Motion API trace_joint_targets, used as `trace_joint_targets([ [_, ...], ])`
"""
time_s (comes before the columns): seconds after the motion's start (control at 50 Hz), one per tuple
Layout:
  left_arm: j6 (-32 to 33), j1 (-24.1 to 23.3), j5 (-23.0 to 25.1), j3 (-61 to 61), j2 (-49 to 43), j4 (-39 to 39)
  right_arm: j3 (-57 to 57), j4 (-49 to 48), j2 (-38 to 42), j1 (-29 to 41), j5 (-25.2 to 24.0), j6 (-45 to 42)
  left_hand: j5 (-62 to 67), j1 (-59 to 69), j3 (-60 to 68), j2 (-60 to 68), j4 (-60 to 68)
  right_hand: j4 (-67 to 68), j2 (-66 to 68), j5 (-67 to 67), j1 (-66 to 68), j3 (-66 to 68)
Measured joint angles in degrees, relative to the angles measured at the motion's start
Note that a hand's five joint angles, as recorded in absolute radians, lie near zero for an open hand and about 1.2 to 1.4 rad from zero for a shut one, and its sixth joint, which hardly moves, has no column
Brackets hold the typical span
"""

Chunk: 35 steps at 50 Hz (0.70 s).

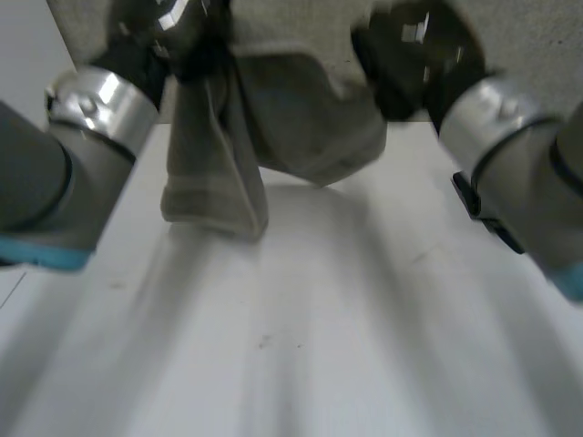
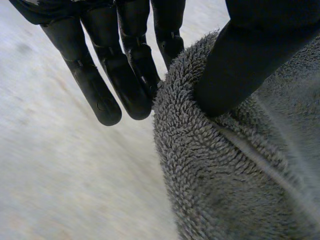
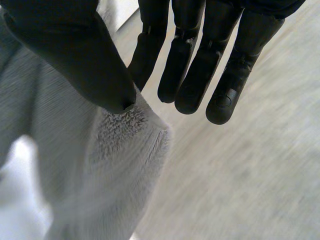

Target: Fold the laundry.

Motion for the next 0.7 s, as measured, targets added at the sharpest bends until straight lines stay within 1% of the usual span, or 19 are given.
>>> trace_joint_targets([
  [0.08, 0.2, -0.9, 1.4, -5.7, 0.8, -0.1, 4.5, 5.8, -0.6, 0.0, -0.1, -4.5, 0.0, 0.0, 0.0, 0.0, 0.0, 0.0, 0.0, 0.0, 0.0, 0.0],
  [0.1, 0.3, -1.4, 3.2, -11.5, 1.1, -0.1, 8.6, 12.0, 0.2, 0.0, -0.3, -8.8, 0.0, 0.0, -0.3, -0.4, -0.5, 0.0, 0.0, 0.0, 0.0, 0.0],
  [0.12, 0.3, -1.4, 3.2, -11.5, 1.1, -0.1, 8.6, 12.0, 0.2, 0.0, -0.3, -8.8, 0.0, 0.0, -0.3, -0.4, -0.5, 0.0, 0.0, 0.0, 0.0, 0.0],
  [0.14, 0.5, -1.6, 4.5, -15.7, 1.0, 0.0, 10.7, 15.5, 1.6, 0.1, -0.4, -11.0, -0.4, -0.3, -2.7, -3.0, -3.1, 0.0, 0.0, 0.0, 0.0, 0.0],
  [0.18, 0.7, -1.7, 5.5, -19.4, 0.4, 0.0, 12.1, 17.5, 3.5, 0.2, -0.8, -12.0, -1.8, -0.7, -6.6, -7.0, -7.1, 0.0, 0.0, 0.0, 0.0, 0.0],
  [0.24, 1.3, -1.7, 6.2, -22.9, -1.1, 0.0, 13.1, 18.0, 6.0, 0.4, -1.3, -11.7, -1.8, -0.7, -6.6, -7.0, -7.1, 0.0, 0.0, 0.0, 0.0, 0.0],
  [0.28, 2.3, -1.7, 6.5, -25.0, -3.0, -0.2, 13.3, 16.5, 8.6, 0.6, -1.9, -9.8, -13.8, -14.0, -17.3, -18.4, -18.0, 0.0, 0.0, 0.0, 0.0, 0.0],
  [0.3, 2.5, -1.7, 6.5, -25.3, -3.4, -0.3, 13.2, 16.2, 8.9, 0.6, -2.0, -9.4, -15.1, -15.4, -18.6, -19.6, -19.3, 0.0, 0.0, 0.0, 0.0, 0.0],
  [0.32, 3.3, -1.6, 6.5, -26.0, -4.5, -0.7, 13.0, 15.0, 10.1, 0.6, -2.2, -7.9, -21.4, -22.1, -24.7, -25.2, -25.5, -1.3, -1.5, -1.1, -1.2, -1.7],
  [0.34, 3.8, -1.6, 6.3, -26.3, -5.1, -1.2, 12.7, 14.0, 10.8, 0.5, -2.4, -6.6, -29.8, -30.1, -32.9, -33.4, -33.7, -6.2, -5.7, -5.4, -5.2, -6.0],
  [0.38, 4.3, -1.6, 6.2, -26.4, -5.4, -1.6, 12.4, 13.4, 11.3, 0.5, -2.5, -5.7, -30.7, -30.9, -33.7, -34.3, -34.7, -10.9, -11.1, -9.4, -9.0, -11.5],
  [0.4, 5.0, -1.5, 5.6, -26.6, -5.9, -2.7, 11.9, 12.0, 12.0, 0.3, -2.6, -3.5, -38.1, -36.7, -40.7, -41.1, -41.8, -30.0, -30.1, -28.1, -24.9, -30.5],
  [0.44, 5.3, -1.4, 4.8, -26.6, -5.8, -3.8, 11.4, 11.0, 12.3, 0.2, -2.6, -1.5, -39.7, -37.5, -42.0, -42.7, -43.3, -32.2, -32.2, -30.4, -26.8, -32.0],
  [0.46, 5.4, -1.4, 4.3, -26.6, -5.4, -4.4, 11.3, 10.7, 12.3, 0.1, -2.6, -0.9, -39.7, -37.5, -42.0, -42.7, -43.3, -40.6, -40.4, -39.3, -33.6, -41.0],
  [0.48, 5.4, -1.3, 3.8, -26.6, -5.0, -4.9, 11.0, 10.2, 12.4, 0.0, -2.7, 0.6, -42.7, -40.1, -45.1, -45.6, -46.4, -45.2, -44.1, -43.9, -37.0, -45.0],
  [0.58, 4.2, -1.1, 0.7, -27.6, -1.0, -6.4, 11.2, 9.4, 11.9, -1.5, -2.8, 5.3, -47.5, -44.6, -50.0, -50.3, -50.8, -51.4, -49.7, -50.5, -42.2, -51.5],
  [0.62, 3.7, -1.0, -0.1, -28.2, 0.1, -6.6, 11.4, 9.3, 11.7, -1.8, -2.9, 5.7, -47.5, -44.6, -50.0, -50.3, -50.8, -51.4, -49.7, -50.5, -42.2, -51.5],
  [0.64, 2.5, -0.7, -1.6, -29.3, 2.7, -6.7, 12.5, 9.4, 10.6, -3.2, -3.3, 7.0, -48.0, -45.2, -50.4, -50.9, -51.2, -51.8, -50.4, -51.1, -42.5, -52.6],
  [0.7, 0.4, 0.2, -3.6, -31.3, 6.3, -6.8, 14.4, 9.6, 9.3, -4.9, -4.2, 7.6, -48.0, -45.2, -50.4, -50.9, -51.2, -51.8, -50.4, -51.1, -42.5, -52.6],
])
